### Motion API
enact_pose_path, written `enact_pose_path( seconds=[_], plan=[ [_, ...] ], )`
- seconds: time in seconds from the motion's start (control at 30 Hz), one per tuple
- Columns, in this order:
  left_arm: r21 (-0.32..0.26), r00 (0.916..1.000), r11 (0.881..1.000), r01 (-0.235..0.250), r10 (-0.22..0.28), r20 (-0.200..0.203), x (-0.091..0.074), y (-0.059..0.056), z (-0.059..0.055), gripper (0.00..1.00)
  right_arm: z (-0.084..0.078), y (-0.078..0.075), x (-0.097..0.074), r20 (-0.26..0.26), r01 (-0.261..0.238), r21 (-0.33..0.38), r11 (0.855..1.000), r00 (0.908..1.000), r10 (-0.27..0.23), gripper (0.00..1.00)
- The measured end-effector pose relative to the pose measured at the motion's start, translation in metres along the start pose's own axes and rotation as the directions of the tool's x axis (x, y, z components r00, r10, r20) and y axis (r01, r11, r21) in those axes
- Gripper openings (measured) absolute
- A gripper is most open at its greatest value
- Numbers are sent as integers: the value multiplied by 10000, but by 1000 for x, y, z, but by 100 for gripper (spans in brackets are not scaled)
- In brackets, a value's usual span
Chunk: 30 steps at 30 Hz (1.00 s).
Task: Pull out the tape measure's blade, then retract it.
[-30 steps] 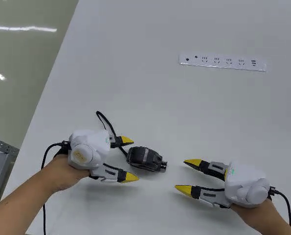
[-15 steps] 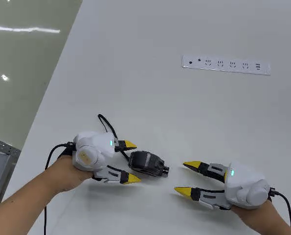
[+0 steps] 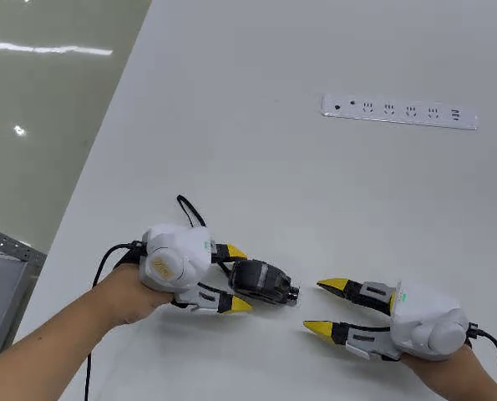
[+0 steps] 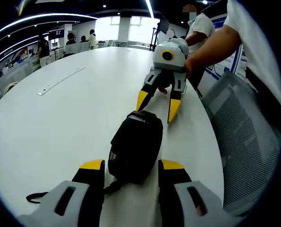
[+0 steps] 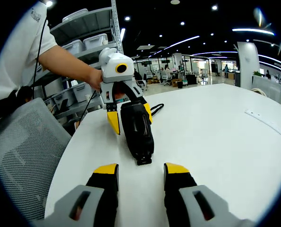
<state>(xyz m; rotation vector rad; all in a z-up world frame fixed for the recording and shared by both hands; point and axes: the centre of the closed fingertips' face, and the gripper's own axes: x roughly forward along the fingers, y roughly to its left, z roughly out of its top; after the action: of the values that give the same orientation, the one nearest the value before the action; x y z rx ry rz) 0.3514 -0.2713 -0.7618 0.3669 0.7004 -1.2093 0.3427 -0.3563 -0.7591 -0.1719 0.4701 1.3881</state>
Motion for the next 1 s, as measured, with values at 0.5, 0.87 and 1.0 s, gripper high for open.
enact_pose_path(
  seconds=[0.5, 0.87, 1.0],
  plan=[
    [51, 9997, 9997, 237, -237, 56, 4, 0, 4, 35, -1, -2, 5, -43, -100, 104, 9999, 9999, 100, 36],
    [-7, 9997, 9997, 225, -226, -55, 6, 2, 3, 33, 0, -5, 9, 6, -97, 132, 9999, 10000, 97, 34],
    [14, 9997, 9997, 225, -225, -59, 7, 2, 3, 32, -1, -5, 9, 7, -101, 135, 9999, 9999, 101, 34]
  ],
)
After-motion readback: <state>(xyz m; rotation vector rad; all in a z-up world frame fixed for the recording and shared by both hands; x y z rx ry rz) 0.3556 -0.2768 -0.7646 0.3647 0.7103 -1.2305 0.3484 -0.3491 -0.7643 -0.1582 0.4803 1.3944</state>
